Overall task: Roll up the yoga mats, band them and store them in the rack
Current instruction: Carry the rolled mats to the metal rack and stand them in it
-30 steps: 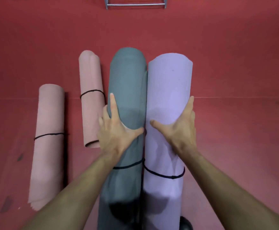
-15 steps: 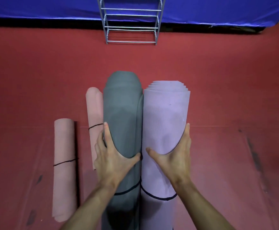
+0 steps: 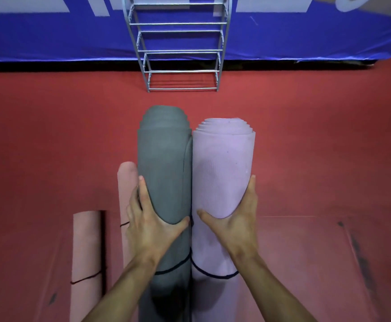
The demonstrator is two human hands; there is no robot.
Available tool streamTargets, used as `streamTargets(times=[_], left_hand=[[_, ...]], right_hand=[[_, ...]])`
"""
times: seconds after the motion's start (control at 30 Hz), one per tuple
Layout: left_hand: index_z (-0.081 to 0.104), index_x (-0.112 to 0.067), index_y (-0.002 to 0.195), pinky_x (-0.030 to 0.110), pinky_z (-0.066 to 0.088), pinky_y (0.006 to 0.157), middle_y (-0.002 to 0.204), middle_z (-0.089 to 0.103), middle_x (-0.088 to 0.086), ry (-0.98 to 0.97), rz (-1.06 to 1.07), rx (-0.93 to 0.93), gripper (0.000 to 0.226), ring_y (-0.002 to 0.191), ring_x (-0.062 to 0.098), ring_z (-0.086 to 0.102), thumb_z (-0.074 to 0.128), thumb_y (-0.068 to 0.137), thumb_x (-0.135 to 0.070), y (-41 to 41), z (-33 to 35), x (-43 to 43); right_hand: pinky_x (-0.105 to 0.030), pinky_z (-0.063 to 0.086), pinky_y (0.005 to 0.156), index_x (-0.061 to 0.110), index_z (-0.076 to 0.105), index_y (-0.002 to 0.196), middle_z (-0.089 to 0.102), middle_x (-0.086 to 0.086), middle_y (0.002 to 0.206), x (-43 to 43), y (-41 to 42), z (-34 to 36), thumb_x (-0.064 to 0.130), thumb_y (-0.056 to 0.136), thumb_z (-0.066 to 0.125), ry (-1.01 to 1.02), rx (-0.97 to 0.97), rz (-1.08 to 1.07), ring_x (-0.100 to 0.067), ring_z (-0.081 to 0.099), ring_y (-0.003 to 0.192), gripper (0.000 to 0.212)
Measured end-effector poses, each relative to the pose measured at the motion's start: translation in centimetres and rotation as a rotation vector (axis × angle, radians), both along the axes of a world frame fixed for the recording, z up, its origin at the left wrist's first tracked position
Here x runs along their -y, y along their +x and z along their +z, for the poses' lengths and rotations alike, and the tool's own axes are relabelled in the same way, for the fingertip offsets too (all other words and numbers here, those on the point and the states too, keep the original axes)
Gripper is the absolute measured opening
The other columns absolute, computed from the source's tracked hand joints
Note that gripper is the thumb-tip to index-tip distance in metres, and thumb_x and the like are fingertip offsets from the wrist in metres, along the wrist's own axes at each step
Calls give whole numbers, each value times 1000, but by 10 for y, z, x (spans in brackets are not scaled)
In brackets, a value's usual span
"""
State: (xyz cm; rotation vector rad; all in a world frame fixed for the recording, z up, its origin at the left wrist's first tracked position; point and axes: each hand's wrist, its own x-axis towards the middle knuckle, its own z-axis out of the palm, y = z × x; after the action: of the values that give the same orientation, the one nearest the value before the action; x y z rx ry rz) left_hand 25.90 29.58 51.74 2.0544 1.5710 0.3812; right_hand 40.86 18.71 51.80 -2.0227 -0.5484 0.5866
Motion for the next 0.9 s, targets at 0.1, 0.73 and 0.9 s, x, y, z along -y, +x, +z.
streamTargets(times=[0.1, 0.73, 0.9], left_hand=[[0, -31, 165, 56, 51, 96, 160, 33, 9, 46, 26, 5, 152, 140, 36, 39, 95, 48, -55, 34, 18, -45], [-5, -38, 162, 57, 50, 98, 164, 27, 1, 75, 13, 120, 151, 146, 29, 33, 93, 48, -57, 170, 120, -345], [-7, -41, 160, 57, 50, 99, 166, 26, 3, 66, 33, 132, 153, 147, 29, 32, 95, 47, -56, 207, 137, -401]], right_hand=[[-22, 28, 109, 36, -6, 165, 15, 31, 147, -50, 39, 18, 44, 61, 99, 9, 46, 20, 5, 22, 144, 147], [-21, 24, 112, 30, -3, 166, 12, 29, 149, -338, 175, 123, 41, 59, 99, 86, 171, -2, -3, 16, 151, 148], [-24, 27, 111, 34, -2, 165, 10, 34, 146, -398, 216, 139, 42, 55, 100, 52, 137, 11, -1, 17, 148, 150]])
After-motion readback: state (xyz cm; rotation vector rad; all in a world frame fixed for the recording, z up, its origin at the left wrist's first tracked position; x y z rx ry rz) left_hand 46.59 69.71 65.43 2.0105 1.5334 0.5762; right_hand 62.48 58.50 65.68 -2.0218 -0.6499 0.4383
